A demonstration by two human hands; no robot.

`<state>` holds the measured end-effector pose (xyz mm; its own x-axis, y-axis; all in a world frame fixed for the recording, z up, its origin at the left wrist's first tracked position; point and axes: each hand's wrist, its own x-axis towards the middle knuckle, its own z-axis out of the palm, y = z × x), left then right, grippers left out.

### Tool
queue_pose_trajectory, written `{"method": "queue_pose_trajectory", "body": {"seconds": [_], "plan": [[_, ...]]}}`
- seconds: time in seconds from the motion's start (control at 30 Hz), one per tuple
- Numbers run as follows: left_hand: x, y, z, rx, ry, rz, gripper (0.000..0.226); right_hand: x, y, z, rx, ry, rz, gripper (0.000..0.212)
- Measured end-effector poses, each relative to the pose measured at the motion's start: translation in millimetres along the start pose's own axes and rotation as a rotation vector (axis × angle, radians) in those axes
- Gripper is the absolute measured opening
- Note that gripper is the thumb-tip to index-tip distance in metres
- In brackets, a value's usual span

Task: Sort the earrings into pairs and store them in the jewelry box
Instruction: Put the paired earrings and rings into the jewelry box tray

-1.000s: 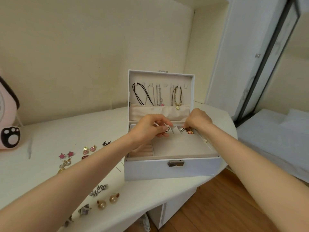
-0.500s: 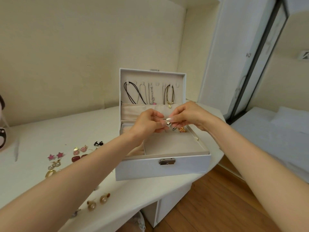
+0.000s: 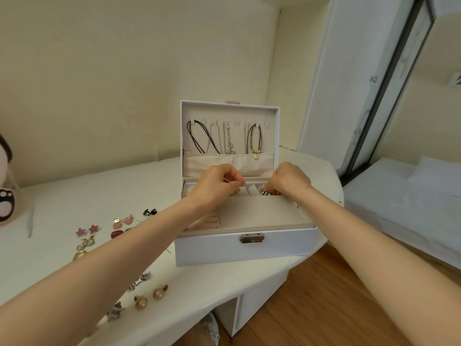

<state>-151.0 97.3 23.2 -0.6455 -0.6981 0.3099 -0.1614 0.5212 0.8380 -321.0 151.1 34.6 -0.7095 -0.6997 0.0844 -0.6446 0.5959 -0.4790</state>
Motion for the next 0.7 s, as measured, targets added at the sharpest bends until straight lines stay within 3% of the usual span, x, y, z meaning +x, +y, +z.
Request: {"method": "queue_pose_trajectory", "body": {"seconds": [0.33, 0.47, 0.7], "plan": [[-4, -2, -6, 0.014, -0.003, 0.004, 0.017, 2, 0, -4, -0.186, 0.005, -0.074, 0.028], [-8, -1, -12, 0.039, -0.007, 0.027, 0.014, 5, 6, -2, -0.107, -0.03, -0.081, 0.031], [-15, 2, -24, 0.059, -0.016, 0.057, 0.007, -8, 2, -11, 0.057, 0.088, -0.191, 0.023]]}}
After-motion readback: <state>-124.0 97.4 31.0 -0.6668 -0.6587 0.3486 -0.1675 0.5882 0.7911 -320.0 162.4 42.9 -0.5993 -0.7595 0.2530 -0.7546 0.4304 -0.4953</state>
